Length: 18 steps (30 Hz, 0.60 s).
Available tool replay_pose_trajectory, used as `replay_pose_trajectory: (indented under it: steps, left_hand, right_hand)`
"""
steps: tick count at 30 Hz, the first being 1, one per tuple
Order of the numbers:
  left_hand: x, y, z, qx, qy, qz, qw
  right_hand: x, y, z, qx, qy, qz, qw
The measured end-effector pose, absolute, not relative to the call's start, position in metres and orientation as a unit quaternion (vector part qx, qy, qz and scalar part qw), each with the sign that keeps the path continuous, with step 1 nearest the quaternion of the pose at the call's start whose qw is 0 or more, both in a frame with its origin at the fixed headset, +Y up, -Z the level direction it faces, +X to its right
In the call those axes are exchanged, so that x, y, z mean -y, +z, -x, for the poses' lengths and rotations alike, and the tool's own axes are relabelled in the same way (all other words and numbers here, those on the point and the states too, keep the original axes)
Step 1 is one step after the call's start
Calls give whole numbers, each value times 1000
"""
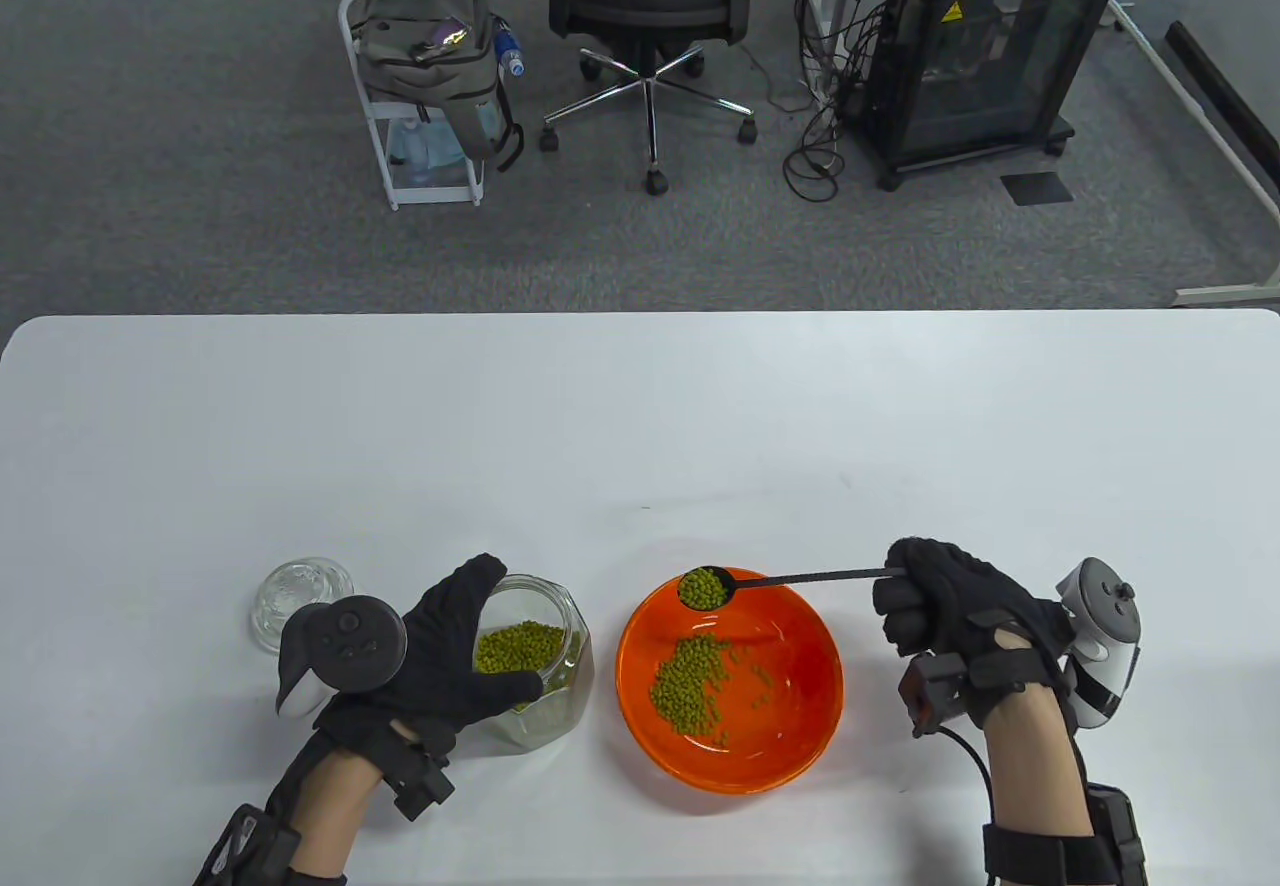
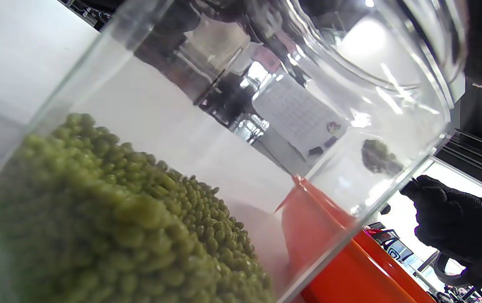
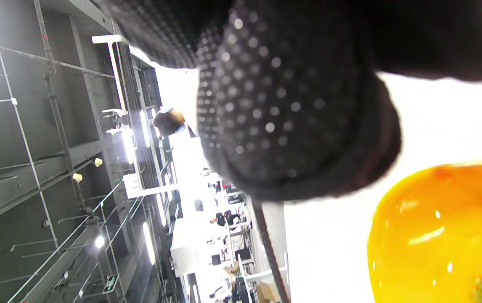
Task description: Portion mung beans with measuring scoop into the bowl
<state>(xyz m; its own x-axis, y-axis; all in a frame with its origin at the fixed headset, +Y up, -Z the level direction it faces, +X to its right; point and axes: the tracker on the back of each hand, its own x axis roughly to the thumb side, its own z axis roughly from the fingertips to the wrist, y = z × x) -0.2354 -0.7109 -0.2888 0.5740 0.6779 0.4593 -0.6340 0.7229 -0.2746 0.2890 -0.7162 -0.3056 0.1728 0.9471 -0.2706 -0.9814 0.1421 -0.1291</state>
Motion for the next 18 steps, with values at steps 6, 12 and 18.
replay_pose_trajectory:
  steps: [6, 12, 18]
  left_hand:
    - [711, -289, 235, 275, 371, 40, 886]
    - [711, -289, 236, 276, 370, 40, 886]
    - [711, -289, 236, 276, 369, 41, 887]
  right_hand:
    - [727, -304, -300, -56, 655, 150, 739]
    - [729, -300, -311, -51, 673, 155, 721]
    - [725, -296, -316, -31, 704, 161, 691]
